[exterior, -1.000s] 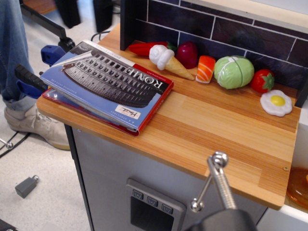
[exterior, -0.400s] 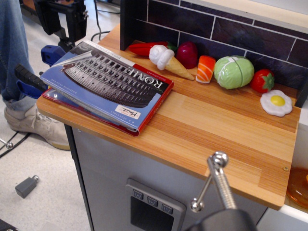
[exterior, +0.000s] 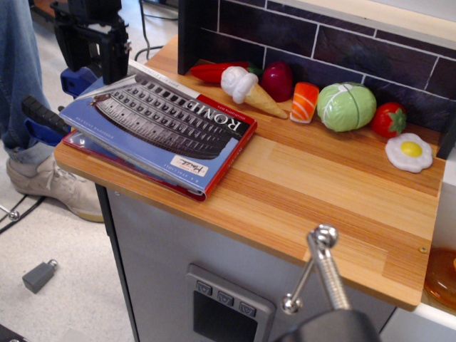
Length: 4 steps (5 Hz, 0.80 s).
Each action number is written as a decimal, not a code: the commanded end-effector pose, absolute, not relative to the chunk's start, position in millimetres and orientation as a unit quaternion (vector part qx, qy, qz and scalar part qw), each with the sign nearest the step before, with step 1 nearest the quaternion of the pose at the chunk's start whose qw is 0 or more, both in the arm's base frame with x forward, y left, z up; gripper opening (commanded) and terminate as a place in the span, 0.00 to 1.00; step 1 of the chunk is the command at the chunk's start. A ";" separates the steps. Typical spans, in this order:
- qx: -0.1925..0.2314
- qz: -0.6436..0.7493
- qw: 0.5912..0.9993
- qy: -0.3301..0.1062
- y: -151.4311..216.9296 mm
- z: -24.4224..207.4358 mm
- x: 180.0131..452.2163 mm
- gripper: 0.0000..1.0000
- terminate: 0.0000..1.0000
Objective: Open book
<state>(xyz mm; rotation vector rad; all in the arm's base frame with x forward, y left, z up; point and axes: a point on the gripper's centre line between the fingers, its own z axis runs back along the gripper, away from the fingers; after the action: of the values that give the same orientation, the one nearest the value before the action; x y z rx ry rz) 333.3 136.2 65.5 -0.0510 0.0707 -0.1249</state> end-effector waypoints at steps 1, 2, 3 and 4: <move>-0.006 -0.071 0.997 0.015 128.7 68.6 333.6 1.00 0.00; -0.001 -0.070 0.998 0.010 127.9 65.0 332.4 1.00 0.00; -0.002 -0.070 0.998 0.008 125.5 62.5 331.3 1.00 0.00; -0.029 -0.070 0.997 -0.002 116.3 78.1 330.5 1.00 0.00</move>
<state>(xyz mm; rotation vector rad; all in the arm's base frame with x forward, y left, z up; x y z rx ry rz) 324.2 116.7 52.5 -0.1044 0.0691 -0.1105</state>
